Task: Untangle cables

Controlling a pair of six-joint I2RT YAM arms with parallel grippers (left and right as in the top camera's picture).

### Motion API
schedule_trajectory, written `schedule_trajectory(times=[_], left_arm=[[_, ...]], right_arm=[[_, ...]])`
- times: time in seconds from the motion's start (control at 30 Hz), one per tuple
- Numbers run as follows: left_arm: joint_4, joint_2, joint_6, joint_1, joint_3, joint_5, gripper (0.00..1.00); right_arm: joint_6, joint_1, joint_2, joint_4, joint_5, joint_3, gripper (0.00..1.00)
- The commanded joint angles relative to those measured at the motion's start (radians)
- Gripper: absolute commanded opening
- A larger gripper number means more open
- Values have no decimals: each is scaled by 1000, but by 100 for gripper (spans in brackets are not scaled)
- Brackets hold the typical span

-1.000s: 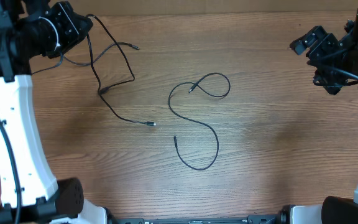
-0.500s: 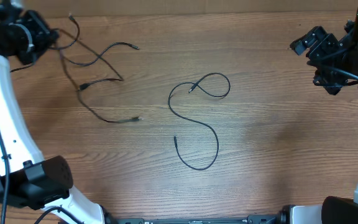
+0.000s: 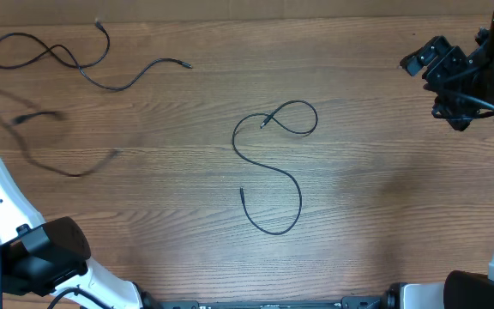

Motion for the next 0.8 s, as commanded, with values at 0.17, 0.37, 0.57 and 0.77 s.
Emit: schedule_trajectory(times=[0.17, 0.37, 0.57, 0.77], left_arm=[[172, 75, 241, 3, 15, -378, 4], [188, 211, 310, -2, 15, -377, 4], [190, 314, 417, -36, 15, -378, 4], [159, 372, 432, -77, 15, -401, 4]], right_arm=[[-54, -1, 1, -2, 11, -3, 100], [-53, -1, 1, 10, 11, -3, 100], [-53, -1, 1, 22, 11, -3, 100], [-53, -1, 1, 24, 11, -3, 100]])
